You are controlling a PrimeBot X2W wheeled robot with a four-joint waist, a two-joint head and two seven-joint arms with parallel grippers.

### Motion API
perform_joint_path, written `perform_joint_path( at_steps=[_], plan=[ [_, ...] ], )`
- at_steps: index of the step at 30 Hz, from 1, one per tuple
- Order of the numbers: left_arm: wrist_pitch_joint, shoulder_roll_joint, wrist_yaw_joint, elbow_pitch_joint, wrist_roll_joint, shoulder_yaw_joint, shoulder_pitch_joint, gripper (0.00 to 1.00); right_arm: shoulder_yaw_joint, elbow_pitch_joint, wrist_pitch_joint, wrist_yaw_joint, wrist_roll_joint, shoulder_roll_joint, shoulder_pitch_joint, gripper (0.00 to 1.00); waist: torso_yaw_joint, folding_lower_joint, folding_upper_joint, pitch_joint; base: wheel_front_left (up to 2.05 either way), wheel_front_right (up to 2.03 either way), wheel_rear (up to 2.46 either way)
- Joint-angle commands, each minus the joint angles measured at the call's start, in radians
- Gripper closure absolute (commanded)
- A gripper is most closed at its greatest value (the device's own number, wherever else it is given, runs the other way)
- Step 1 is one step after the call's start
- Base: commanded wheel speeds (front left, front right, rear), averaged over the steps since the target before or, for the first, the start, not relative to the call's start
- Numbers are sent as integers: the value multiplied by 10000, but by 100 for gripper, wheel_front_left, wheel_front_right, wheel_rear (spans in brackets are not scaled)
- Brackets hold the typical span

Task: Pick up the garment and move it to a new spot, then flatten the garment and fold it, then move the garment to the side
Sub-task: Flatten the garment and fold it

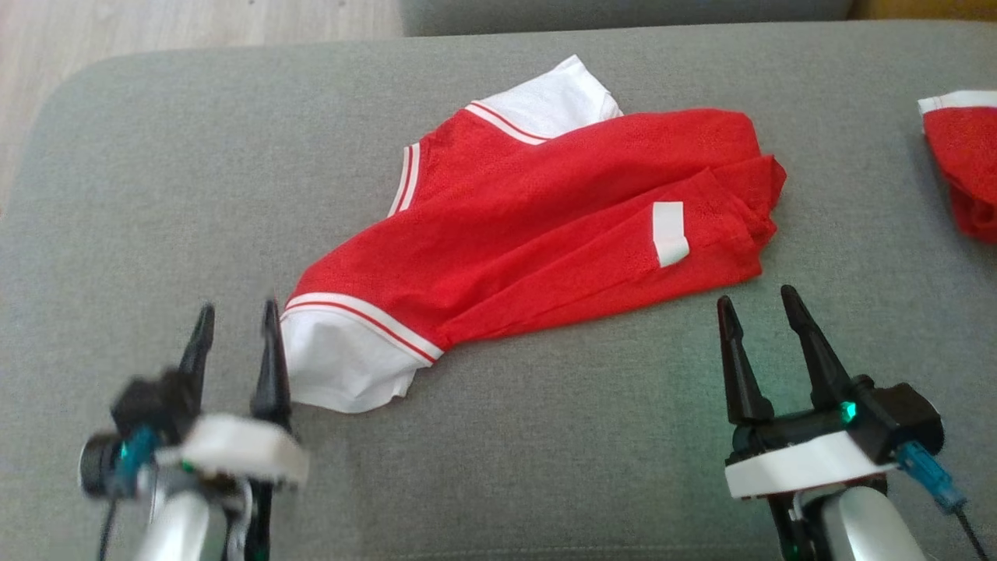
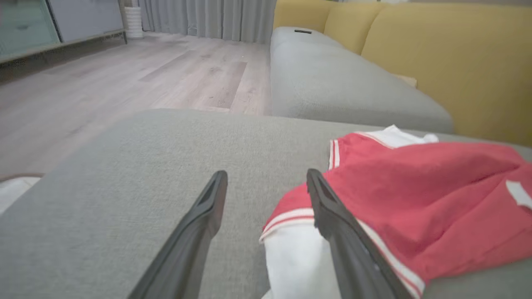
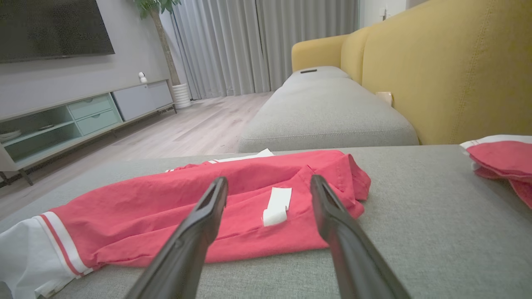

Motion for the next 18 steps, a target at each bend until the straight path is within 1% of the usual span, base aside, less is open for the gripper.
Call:
perform_joint_path(
  at_steps=[1,4,6,8,13,15,18],
  plan=[
    [-120,180,115,-947,684,543,469,0,280,-347,-109,65,30,-26,-373,0,-114,0,0,77,0,0,0],
    [-120,96,-288,-1882,1372,608,1375,0,247,-384,-109,65,68,-26,-434,0,-202,0,0,179,0,0,0],
    [-120,25,-497,-1993,1638,701,1837,0,201,-413,-109,65,64,-26,-420,0,-235,0,0,220,0,0,0],
    [-121,22,-591,-1822,1941,800,2038,0,167,-407,-109,65,48,-26,-392,0,-255,0,0,235,0,0,0],
    [-121,64,-578,-810,2521,1107,1840,0,210,-359,-109,65,5,-26,-429,0,-330,0,0,260,0,0,0],
    [-121,34,-619,-589,2540,1142,1741,0,209,-362,-109,65,-3,-26,-451,0,-339,0,0,270,0,0,0],
    [-121,-12,-809,219,2564,1183,1462,0,232,-377,-109,65,-14,-53,-514,0,-393,0,0,316,0,0,0]
  ],
)
